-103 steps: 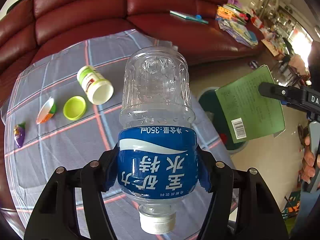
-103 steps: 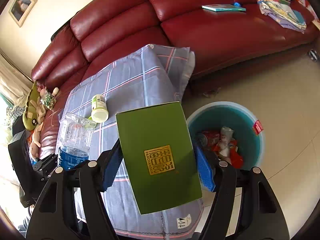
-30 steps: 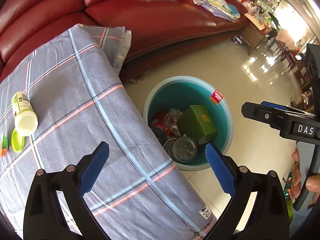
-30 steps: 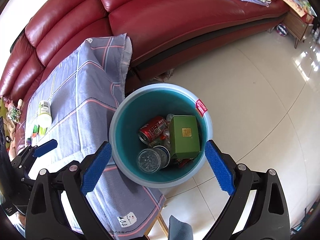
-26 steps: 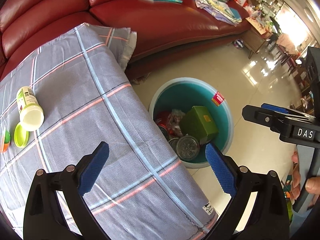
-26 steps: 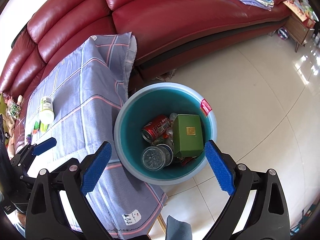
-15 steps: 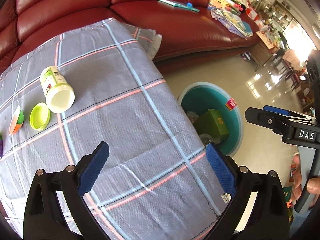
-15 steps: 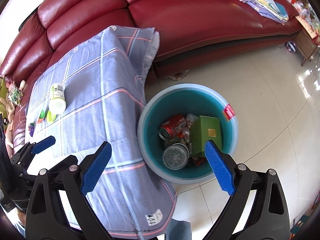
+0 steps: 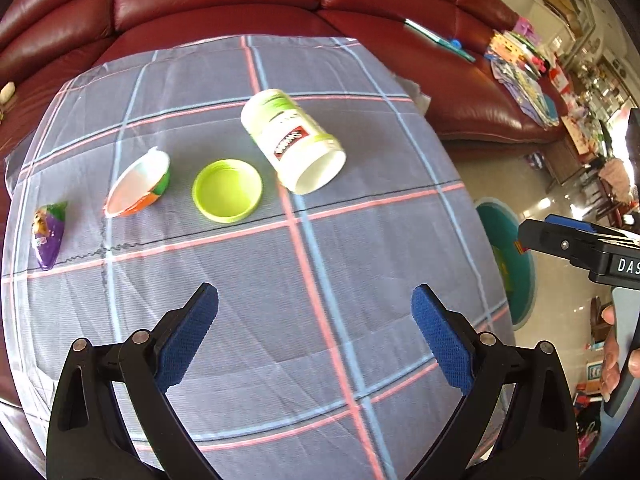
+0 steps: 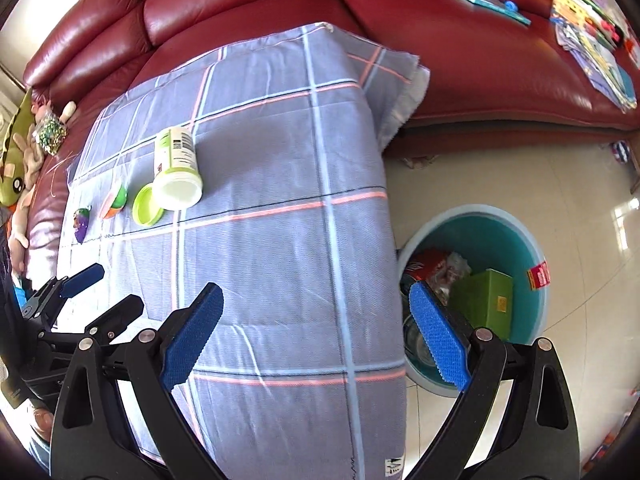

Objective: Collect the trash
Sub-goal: 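Move both tools back over the cloth toward the white jar and green lid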

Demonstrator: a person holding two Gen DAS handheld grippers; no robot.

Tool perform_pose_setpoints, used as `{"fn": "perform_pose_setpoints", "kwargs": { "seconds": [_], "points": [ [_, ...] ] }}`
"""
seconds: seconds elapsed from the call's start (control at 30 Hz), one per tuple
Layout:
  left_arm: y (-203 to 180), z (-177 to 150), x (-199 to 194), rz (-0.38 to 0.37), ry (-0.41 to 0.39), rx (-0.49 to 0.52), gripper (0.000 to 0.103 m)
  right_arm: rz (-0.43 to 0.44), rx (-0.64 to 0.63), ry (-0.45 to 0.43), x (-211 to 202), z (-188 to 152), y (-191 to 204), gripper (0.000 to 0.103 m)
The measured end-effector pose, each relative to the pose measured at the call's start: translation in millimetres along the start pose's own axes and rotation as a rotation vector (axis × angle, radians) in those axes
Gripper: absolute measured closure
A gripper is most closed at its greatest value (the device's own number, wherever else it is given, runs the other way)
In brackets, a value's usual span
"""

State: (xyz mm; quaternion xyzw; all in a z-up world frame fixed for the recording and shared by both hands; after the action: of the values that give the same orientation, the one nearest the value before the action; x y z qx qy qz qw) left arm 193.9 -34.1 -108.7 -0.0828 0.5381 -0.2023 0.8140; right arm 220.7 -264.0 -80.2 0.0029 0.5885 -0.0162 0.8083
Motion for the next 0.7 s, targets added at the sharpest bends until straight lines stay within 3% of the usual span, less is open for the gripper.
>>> {"fn": "perform_pose_setpoints", "kwargs": {
  "seconds": [0.47,0.63,0.7],
  "points": [
    [113.6,16.8,-41.2,0.077,-0.064,-0.112,0.006,0.033,-0.174,0.000,20.5,60.4,113.4,0.013],
    [120.3,17.9,-37.7,0.055,-0.053,-0.115,0.006,0.039,-0.200,0.014,38.1,80.7,137.3,0.014],
    [116.4,18.5,-32.4,0.043,-0.043,-0.105,0.006,0.039,-0.213,0.032,49.0,87.2,145.0,0.024]
  ]
}}
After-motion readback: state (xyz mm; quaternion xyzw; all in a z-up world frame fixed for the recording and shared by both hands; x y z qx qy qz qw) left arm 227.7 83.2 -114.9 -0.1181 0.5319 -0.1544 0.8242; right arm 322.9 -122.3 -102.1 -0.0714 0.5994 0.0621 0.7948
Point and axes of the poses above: each gripper's, at about its wrist camera, not at the fingertips, and x roughly the way its jaws point, y to its left, z to its top, the point moved 3 cm from there along x, roughly the way its jaws point, and after that the axes turned 10 degrees about -z, right-handed, at the moved point
